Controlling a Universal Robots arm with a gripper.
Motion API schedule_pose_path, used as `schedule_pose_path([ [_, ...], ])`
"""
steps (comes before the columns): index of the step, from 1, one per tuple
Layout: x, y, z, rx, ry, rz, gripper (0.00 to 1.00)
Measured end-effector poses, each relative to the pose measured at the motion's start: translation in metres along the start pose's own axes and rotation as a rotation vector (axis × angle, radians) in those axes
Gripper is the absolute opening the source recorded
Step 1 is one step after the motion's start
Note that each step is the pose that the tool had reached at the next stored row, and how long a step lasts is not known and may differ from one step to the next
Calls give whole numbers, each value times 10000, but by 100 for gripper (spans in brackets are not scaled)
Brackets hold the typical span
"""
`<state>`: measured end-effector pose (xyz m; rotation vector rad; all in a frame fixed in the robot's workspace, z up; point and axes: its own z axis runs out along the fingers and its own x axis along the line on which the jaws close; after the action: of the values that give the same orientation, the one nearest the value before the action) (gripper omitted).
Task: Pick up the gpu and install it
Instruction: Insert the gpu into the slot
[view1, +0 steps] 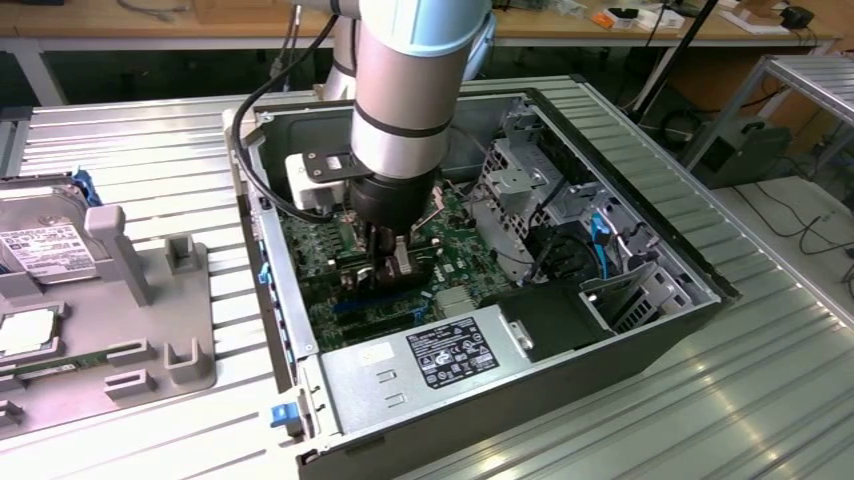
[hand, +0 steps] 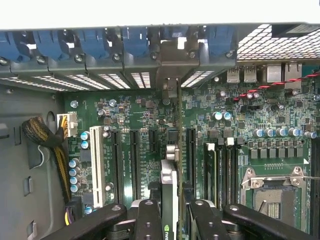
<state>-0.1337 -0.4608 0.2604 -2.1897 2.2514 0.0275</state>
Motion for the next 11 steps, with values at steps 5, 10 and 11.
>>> schedule_pose_path([
  [5,-2,1,1,8,-16,-5,27],
  [10,-1,1,-25,5,-8,-6,27],
  [11,-2,1,-25,5,-9,-7,27],
])
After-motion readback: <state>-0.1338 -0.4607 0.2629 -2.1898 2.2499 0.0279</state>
